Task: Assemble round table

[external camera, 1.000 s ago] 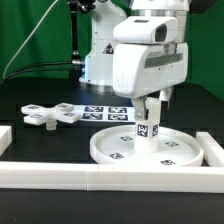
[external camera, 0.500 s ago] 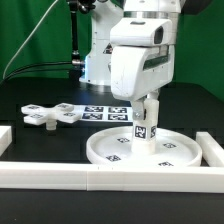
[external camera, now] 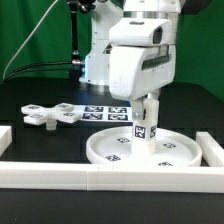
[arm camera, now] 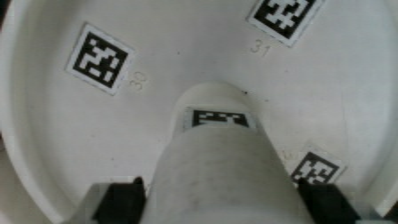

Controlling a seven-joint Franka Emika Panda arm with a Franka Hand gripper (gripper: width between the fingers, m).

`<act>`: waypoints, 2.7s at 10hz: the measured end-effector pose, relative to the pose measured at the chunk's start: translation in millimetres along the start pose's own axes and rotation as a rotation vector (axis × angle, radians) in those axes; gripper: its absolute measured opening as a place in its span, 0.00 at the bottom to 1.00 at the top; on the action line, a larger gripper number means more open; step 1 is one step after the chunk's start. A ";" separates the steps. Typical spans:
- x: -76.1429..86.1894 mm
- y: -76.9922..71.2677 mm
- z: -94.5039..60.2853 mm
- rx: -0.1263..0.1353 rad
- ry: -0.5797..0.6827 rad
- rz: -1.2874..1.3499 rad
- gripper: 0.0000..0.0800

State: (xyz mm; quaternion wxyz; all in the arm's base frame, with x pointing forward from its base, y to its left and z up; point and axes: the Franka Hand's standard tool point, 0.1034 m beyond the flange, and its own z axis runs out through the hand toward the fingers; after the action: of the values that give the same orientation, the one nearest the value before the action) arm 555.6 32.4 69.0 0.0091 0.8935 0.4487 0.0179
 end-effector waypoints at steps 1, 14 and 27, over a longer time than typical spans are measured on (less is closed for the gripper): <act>0.0 -0.1 0.0 0.002 0.001 0.098 0.51; -9.0 -5.9 -8.2 0.059 0.004 0.672 0.81; -177.6 23.3 -19.4 0.074 0.002 0.663 0.81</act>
Offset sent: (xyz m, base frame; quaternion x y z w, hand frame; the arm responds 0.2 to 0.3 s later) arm 0.0006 0.0065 -0.0005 0.0482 0.0098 0.2770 0.9596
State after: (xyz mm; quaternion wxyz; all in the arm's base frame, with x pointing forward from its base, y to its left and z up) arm 467.6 -124.0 84.9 -0.0300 0.9905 0.1339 0.0046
